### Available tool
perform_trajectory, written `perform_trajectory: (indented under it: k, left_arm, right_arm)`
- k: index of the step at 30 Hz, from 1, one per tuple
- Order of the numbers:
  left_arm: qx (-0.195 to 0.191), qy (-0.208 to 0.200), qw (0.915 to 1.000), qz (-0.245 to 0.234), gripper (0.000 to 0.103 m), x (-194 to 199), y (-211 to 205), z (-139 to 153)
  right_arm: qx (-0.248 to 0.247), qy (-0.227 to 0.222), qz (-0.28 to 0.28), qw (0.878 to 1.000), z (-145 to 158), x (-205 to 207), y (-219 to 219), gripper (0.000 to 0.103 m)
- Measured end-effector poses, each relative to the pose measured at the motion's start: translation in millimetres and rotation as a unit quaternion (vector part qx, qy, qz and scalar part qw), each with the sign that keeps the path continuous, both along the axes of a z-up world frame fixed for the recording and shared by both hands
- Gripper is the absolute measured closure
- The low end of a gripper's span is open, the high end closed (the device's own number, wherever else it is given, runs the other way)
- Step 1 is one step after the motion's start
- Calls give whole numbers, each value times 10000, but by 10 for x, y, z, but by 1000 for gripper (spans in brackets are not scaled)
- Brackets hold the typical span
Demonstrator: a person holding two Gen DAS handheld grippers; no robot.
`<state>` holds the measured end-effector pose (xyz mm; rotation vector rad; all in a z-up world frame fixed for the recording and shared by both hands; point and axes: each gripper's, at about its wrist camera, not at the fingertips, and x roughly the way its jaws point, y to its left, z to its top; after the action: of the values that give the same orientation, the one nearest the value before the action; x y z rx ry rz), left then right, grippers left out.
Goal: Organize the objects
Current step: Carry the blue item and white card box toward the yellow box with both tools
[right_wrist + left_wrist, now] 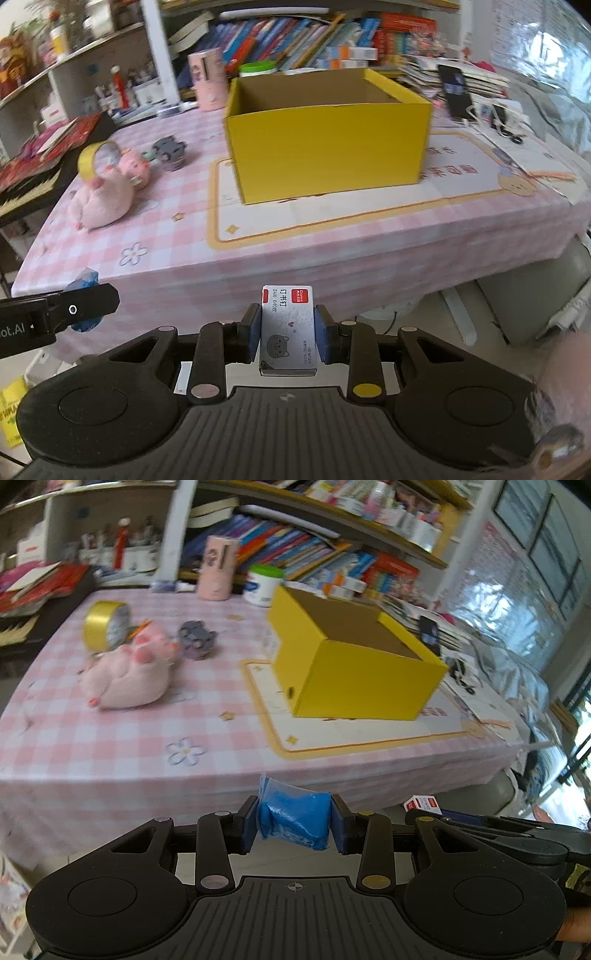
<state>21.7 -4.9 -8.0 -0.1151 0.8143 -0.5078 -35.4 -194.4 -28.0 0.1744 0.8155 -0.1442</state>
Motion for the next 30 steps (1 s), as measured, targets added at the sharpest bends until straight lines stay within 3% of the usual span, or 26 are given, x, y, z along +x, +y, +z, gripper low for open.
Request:
perform_trajectory:
  k: [9, 30]
  left_arm:
    - [-92, -51, 9984, -557, 66, 59, -354, 41]
    - [-267, -254, 9973, -638, 66, 419, -840, 125]
  right_arm:
    - [20, 17, -483, 9988, 39, -79, -331, 75]
    - [-139, 152, -433, 9989, 77, 366, -779, 75]
